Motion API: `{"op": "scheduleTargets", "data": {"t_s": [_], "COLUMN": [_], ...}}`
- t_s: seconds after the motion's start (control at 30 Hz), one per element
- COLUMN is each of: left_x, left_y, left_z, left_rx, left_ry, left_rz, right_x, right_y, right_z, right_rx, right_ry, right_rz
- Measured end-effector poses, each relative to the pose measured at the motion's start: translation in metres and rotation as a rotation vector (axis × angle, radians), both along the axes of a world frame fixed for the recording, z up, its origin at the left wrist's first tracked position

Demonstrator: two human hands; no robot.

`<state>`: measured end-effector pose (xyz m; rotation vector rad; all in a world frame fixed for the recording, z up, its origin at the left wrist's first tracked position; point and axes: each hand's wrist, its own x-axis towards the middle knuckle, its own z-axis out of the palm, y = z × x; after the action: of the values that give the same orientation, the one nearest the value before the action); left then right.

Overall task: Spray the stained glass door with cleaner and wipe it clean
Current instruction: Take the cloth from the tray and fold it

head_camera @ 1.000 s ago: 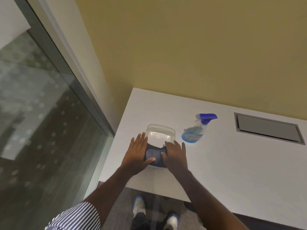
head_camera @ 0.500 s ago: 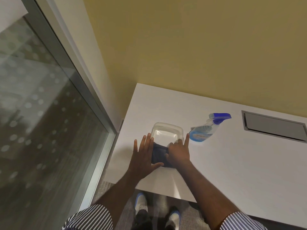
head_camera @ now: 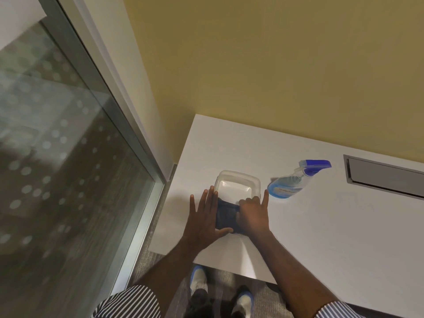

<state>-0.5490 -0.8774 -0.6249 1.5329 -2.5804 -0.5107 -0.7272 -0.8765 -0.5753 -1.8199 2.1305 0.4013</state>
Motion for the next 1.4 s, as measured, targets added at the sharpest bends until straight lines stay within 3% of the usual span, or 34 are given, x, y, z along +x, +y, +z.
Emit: {"op": "scheduleTargets", "data": {"t_s": [0.1, 0.2, 0.4, 0.57, 0.77, 1.03, 1.4], "left_x": [-0.001, -0.002, -0.002, -0.003, -0.003, -0.003, -0.004], "left_y": [0.0, -0.001, -0.002, -0.001, 0.001, 0.003, -0.002], "left_z": [-0.002, -0.002, 0.0, 0.001, 0.0, 0.01, 0.01], "left_rx": [-0.03, -0.036, -0.03, -0.013, 0.047, 0.031, 0.028], "left_ry": [0.018, 0.011, -0.015, -0.007, 0.008, 0.024, -0.105], "left_rz": [0.008, 0.019, 0.019, 0.017, 0.034, 0.036, 0.001], "right_x": [0.006, 0.008, 0.001, -0.005, 0.001, -0.001, -0.007], "right_y": [-0.006, -0.018, -0.028, -0.021, -0.006, -0.001, -0.007], "right_z": [0.002, 0.01, 0.006, 0.014, 0.035, 0.054, 0.08], "right_rx": [0.01, 0.167, 0.185, 0.066, -0.127, -0.089, -0.166], "right_ry": [0.045, 0.124, 0.054, -0.092, -0.095, -0.093, -0.011], "right_rz": [-0.004, 0.137, 0.057, -0.055, -0.063, -0.166, -0.129]}}
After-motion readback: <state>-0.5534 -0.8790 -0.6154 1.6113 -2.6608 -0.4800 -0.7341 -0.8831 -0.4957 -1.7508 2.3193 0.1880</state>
